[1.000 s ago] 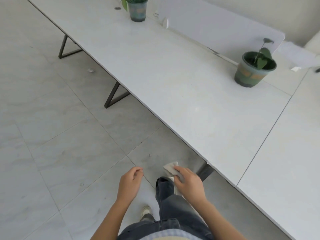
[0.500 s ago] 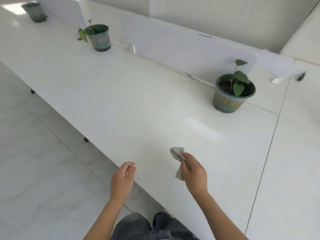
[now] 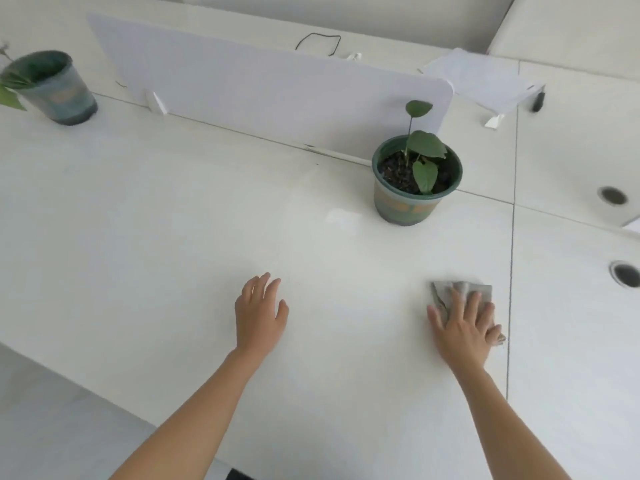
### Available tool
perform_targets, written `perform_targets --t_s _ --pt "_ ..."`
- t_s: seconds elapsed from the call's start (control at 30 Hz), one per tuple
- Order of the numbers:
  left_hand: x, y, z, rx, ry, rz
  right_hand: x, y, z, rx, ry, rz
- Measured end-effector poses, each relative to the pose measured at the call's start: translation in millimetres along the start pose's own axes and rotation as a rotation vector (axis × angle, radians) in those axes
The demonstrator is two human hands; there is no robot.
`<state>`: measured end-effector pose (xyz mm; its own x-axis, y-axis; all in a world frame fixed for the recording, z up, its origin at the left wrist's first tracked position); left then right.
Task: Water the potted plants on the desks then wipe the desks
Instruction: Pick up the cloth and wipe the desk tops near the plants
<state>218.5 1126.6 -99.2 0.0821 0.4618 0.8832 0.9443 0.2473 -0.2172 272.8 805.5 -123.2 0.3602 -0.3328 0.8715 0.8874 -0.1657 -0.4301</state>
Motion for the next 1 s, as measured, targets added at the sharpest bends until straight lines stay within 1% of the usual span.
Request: perform_targets --t_s 0.03,0.07,0.13,0.17,0.2,0.3,0.33,0.43,0.53,0.6,0.67,0.7,0.8,0.87,0.93,1.0 --pt "0 12 2 -0.026 0.081 0.019 -7 -2 12 0.016 -0.055 0.021" --pt "-2 23 4 -0.041 0.149 0.043 -14 -6 30 0.073 -0.128 0.038" --pt "-6 40 8 -0.039 0.238 0.111 -31 -16 76 0.272 -0.243 0.068" --pt "-8 45 10 -0.035 0.272 0.144 -40 -19 99 0.350 -0.277 0.114" --pt "-11 48 12 -0.033 0.299 0.169 -47 -17 120 0.400 -0.294 0.158" --pt "-17 50 14 -0.040 0.323 0.208 -42 13 181 0.522 -0.306 0.212" --pt "-19 51 15 -0.046 0.320 0.197 -39 30 195 0.532 -0.287 0.203" --pt "-23 54 20 -0.058 0.299 0.125 -23 86 226 0.461 -0.223 0.140" --pt "-25 56 23 -0.077 0.273 0.046 -13 128 247 0.352 -0.166 0.172" --pt "-26 57 24 -0.088 0.264 0.004 -11 141 258 0.299 -0.112 0.155" --pt "-27 57 25 -0.090 0.264 -0.018 -11 139 265 0.312 -0.111 0.152" --pt "-27 57 26 -0.090 0.270 -0.021 -13 132 267 0.378 -0.154 0.163" --pt "-26 57 25 -0.081 0.284 -0.025 -25 96 257 0.737 -0.315 0.200" --pt "-26 57 25 -0.075 0.292 -0.024 -35 77 234 0.922 -0.411 0.168" --pt "-27 58 25 -0.078 0.290 -0.033 -36 69 198 0.951 -0.480 0.194" --pt "-28 58 26 -0.080 0.291 -0.045 -26 70 152 0.876 -0.495 0.179"
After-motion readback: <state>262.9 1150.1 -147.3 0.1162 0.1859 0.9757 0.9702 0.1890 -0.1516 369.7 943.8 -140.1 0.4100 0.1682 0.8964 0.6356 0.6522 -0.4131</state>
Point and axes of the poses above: each hand's wrist, its own y-axis towards the middle knuckle, its own x-axis out of the back of the hand, z = x × y, the point moved 4 cm from there along y, towards the middle knuckle, and after that the axes turned 9 degrees about z, right-handed, at the moved point
